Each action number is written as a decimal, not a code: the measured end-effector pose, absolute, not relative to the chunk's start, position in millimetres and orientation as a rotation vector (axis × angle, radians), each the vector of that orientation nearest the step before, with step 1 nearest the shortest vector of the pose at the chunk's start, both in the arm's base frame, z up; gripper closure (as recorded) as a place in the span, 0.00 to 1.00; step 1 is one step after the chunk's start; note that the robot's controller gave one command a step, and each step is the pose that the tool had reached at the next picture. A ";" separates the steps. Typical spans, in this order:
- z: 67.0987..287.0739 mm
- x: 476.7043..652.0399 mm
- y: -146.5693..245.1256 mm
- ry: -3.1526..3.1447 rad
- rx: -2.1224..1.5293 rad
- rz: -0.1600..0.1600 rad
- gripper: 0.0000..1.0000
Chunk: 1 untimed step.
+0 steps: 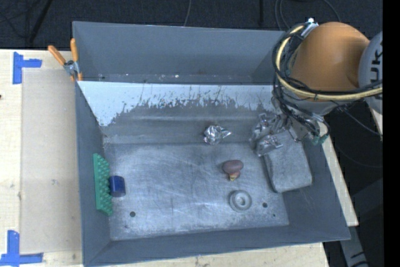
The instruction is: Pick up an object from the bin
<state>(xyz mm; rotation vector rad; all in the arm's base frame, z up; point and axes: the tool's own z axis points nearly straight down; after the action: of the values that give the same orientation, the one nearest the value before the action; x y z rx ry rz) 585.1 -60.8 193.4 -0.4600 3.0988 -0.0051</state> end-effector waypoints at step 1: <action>188.3 583.3 -58.7 3.106 -0.462 0.001 0.00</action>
Offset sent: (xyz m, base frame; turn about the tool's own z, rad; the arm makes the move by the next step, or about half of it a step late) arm 0.0000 0.0000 0.0000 0.0000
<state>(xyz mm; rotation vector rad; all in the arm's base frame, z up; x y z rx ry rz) 583.3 -58.7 188.3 -0.4618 3.1064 0.0013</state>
